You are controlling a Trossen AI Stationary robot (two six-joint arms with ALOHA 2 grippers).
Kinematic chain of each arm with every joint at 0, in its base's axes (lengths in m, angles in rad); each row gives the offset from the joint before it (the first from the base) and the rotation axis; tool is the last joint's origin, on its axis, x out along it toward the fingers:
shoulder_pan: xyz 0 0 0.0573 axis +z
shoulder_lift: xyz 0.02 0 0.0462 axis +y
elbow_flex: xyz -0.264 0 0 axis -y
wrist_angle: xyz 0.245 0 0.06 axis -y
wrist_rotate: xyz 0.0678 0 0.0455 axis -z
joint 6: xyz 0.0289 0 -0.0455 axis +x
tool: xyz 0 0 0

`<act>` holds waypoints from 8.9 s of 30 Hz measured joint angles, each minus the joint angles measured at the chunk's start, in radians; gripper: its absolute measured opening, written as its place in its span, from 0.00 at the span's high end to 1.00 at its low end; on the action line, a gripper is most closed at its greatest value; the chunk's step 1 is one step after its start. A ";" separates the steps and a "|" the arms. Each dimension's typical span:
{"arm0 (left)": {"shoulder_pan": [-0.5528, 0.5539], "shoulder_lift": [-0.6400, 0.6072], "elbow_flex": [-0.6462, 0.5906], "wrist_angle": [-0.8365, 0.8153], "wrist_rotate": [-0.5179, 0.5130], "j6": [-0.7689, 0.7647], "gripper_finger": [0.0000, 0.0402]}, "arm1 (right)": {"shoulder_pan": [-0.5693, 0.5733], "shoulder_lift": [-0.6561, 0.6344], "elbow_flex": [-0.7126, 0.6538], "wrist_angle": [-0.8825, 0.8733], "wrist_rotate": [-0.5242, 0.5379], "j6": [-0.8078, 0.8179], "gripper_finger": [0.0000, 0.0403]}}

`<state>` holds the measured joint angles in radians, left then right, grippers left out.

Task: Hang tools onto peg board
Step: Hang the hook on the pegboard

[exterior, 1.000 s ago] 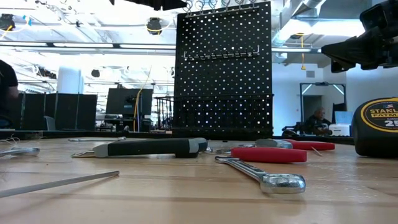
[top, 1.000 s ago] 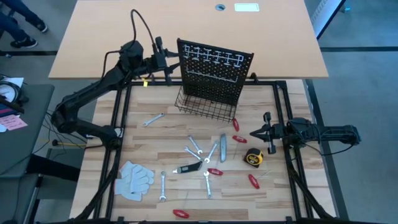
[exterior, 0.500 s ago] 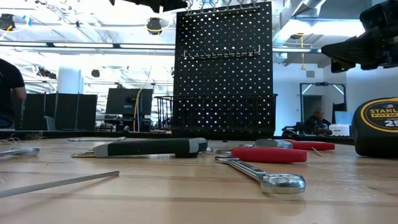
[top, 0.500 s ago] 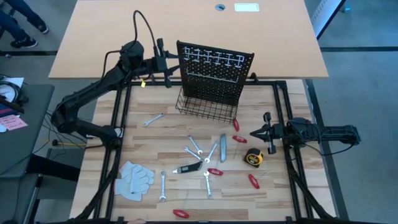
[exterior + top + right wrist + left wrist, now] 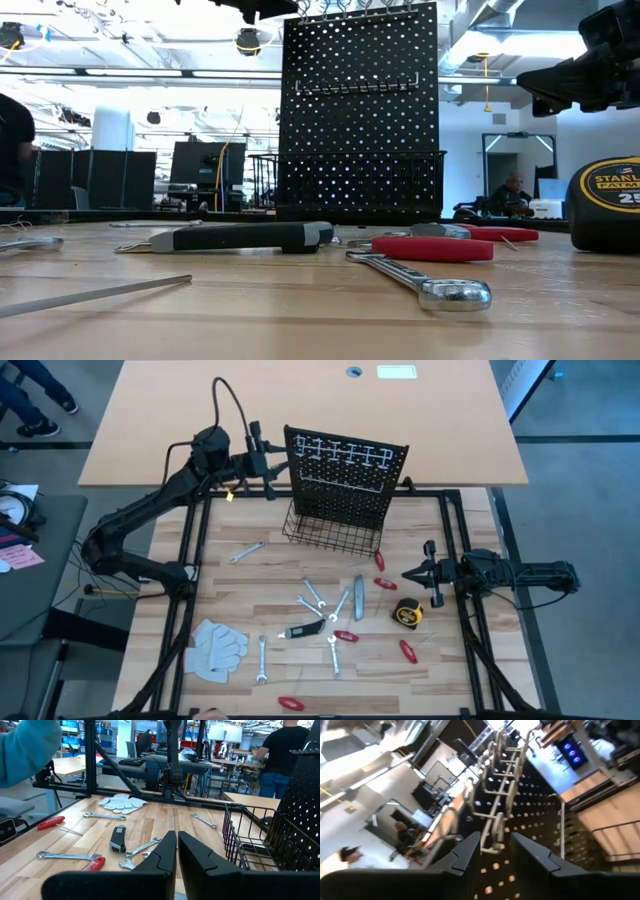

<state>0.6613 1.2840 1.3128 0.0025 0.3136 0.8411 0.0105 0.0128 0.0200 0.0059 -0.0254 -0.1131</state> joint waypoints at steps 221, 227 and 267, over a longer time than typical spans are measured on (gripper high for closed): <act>-0.121 -0.087 -0.253 0.376 -0.057 0.004 0.92 | -0.123 1.072 1.086 -0.053 0.418 -0.906 0.62; -0.097 -0.042 -0.253 0.408 -0.061 0.002 0.99 | -0.123 1.072 1.086 -0.054 0.418 -0.906 0.64; -0.151 -0.086 -0.248 0.210 -0.374 0.004 0.98 | 0.031 1.042 1.085 -0.402 0.502 -0.481 0.65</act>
<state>0.5100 1.1976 1.0646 0.2125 -0.0608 0.8449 0.0410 1.0543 1.1053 -0.3963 0.4766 -0.5937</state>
